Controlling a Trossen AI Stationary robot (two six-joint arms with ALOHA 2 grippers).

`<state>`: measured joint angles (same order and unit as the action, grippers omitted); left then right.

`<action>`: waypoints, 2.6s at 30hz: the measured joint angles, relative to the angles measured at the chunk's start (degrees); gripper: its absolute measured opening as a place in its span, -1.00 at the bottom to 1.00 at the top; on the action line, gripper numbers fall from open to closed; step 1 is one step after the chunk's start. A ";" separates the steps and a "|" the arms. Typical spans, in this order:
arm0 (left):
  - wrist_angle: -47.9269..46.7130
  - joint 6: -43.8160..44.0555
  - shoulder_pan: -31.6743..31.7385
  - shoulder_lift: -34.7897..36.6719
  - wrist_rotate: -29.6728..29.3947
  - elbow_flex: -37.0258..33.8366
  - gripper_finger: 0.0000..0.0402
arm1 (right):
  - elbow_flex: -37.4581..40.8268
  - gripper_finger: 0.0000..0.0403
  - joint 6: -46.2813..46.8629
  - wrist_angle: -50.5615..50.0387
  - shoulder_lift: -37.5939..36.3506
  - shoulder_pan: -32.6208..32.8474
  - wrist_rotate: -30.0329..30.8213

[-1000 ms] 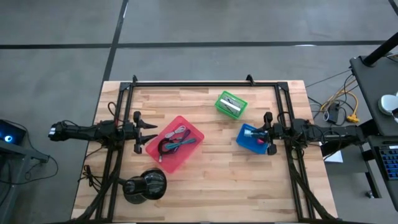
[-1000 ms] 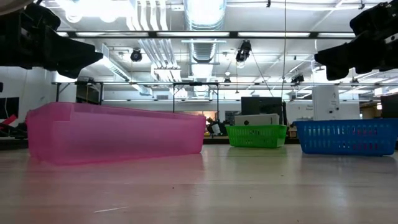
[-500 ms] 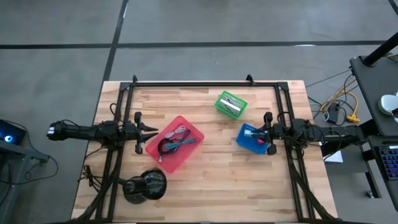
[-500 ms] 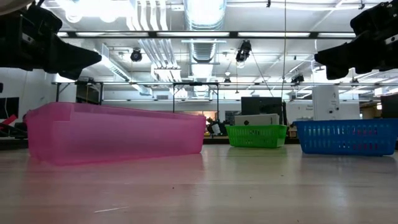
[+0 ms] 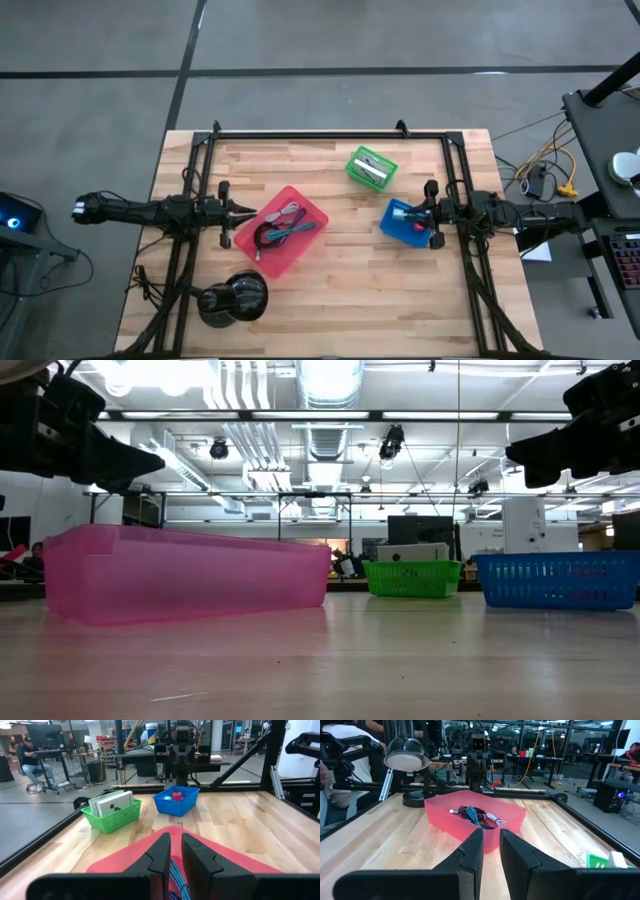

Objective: Pick and place items into bin
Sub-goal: Return to Home Position

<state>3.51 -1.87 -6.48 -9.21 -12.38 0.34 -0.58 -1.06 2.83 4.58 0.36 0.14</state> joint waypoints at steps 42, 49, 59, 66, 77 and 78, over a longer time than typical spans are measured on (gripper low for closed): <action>0.52 -0.03 0.00 -2.01 0.20 0.00 -0.84 | 0.00 -0.74 -0.02 -0.01 0.00 -0.01 -0.01; 0.54 -0.02 0.00 -2.02 0.20 0.00 -0.84 | 0.00 -0.74 -0.02 -0.01 0.00 0.00 -0.02; 0.54 -0.04 0.00 -2.42 0.20 0.00 -0.84 | 0.00 -0.74 0.00 -0.01 0.00 0.00 -0.01; 0.55 -0.04 0.00 -2.39 0.20 0.00 -0.84 | -0.02 -0.74 0.00 0.00 -0.02 -0.02 -0.01; 0.55 -0.04 0.00 -2.39 0.20 0.00 -0.84 | -0.02 -0.74 0.00 -0.01 -0.02 -0.01 -0.01; 0.55 -0.03 0.00 -2.39 0.20 0.00 -0.84 | -0.02 -0.74 -0.01 -0.01 -0.01 -0.02 0.00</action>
<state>4.05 -1.90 -6.48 -11.60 -12.19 0.34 -0.60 -1.07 2.82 4.57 0.34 0.13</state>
